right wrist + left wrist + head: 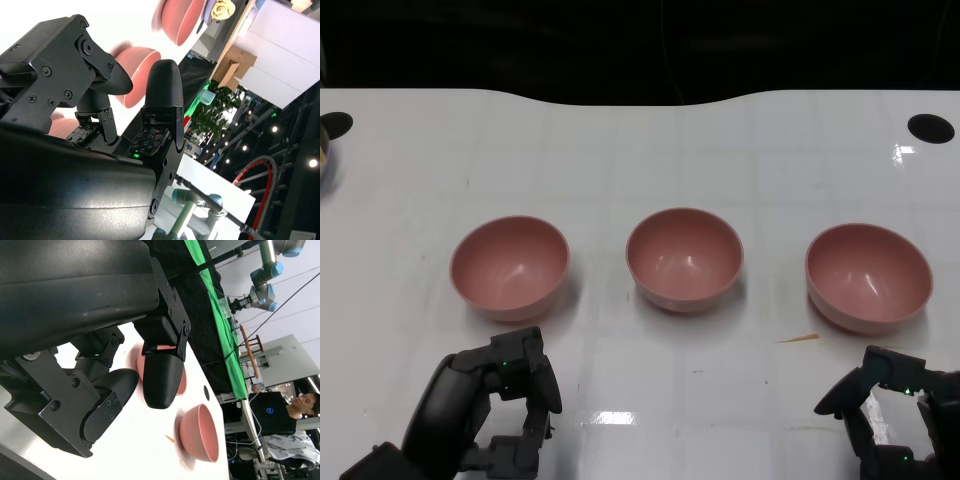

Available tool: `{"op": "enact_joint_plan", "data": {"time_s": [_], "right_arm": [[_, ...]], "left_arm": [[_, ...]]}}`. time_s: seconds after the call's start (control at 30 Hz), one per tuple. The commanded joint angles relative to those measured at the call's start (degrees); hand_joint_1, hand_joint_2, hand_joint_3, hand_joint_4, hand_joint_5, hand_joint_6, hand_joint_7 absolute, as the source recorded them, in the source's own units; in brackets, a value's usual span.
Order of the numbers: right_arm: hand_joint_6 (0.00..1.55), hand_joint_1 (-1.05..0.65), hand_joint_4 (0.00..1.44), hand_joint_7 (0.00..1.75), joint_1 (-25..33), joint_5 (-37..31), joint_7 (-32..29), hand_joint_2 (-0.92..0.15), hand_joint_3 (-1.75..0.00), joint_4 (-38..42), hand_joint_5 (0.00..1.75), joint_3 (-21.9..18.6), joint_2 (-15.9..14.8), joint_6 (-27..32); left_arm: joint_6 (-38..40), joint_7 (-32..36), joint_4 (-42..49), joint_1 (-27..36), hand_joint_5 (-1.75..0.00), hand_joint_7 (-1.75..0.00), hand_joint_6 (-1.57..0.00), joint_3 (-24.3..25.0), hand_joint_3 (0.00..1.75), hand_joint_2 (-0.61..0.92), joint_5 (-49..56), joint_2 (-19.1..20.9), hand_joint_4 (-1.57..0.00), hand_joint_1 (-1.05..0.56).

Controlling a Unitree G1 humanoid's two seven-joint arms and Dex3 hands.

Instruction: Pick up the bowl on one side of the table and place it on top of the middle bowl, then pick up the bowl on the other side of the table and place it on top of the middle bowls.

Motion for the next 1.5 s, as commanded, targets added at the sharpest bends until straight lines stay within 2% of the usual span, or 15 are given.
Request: {"op": "enact_joint_plan", "data": {"time_s": [0.03,0.77,1.03,1.1,1.27,1.33,1.5], "right_arm": [[0.9,0.01,0.87,1.09,0.4,0.34,-0.35,-0.31,-1.38,-0.5,1.43,-0.79,-0.73,-0.49],[0.91,-0.01,0.86,1.08,1.09,0.83,0.19,-0.3,-1.4,-1.92,1.43,-0.42,-0.56,1.08],[0.9,0.01,0.86,1.08,0.71,1.46,0.57,-0.32,-1.39,-1.18,1.43,-0.1,-0.58,-0.13],[0.9,0.0,0.86,1.09,0.79,0.78,0.23,-0.31,-1.39,-1.34,1.43,-0.25,-0.37,0.11],[0.9,0.0,0.86,1.09,0.9,1.41,0.76,-0.32,-1.38,-1.3,1.44,0.11,-0.41,0.39],[0.89,0.01,0.85,1.09,0.91,1.67,0.94,-0.32,-1.37,-1.3,1.45,0.21,-0.44,0.38],[0.88,-0.01,0.84,1.11,1.15,0.28,0.14,-0.34,-1.36,-1.97,1.47,-0.29,-0.37,0.18]], "left_arm": [[-0.85,0.12,0.01,0.3,-1.74,-1.56,-0.85,0.27,1.55,0.29,-0.23,0.88,-0.9,-0.05],[-0.36,0.03,-0.53,0.5,-1.73,-1.54,-0.86,0.27,1.56,0.28,-0.47,0.94,-0.91,-0.06],[-0.77,1.55,-0.66,0.6,-1.72,-1.53,-0.85,0.72,1.55,0.28,0.45,0.56,-0.9,-0.06],[-1.35,2.9,-0.47,0.56,-1.68,-1.47,-0.82,1.15,1.51,0.29,0.97,0.09,-0.88,-0.07],[-2.16,5.19,0.58,0.06,-1.44,-1.1,-0.8,1.49,1.31,0.36,2.3,-0.11,-0.75,-0.1],[-2.51,6.01,0.89,-0.13,-1.33,-0.94,-0.77,1.54,1.1,0.45,3.13,0.02,-0.7,-0.12],[-3.05,8.76,0.2,-0.64,-0.95,-0.36,-0.7,1.73,0.58,0.69,6.61,0.85,-0.61,-0.18]]}}
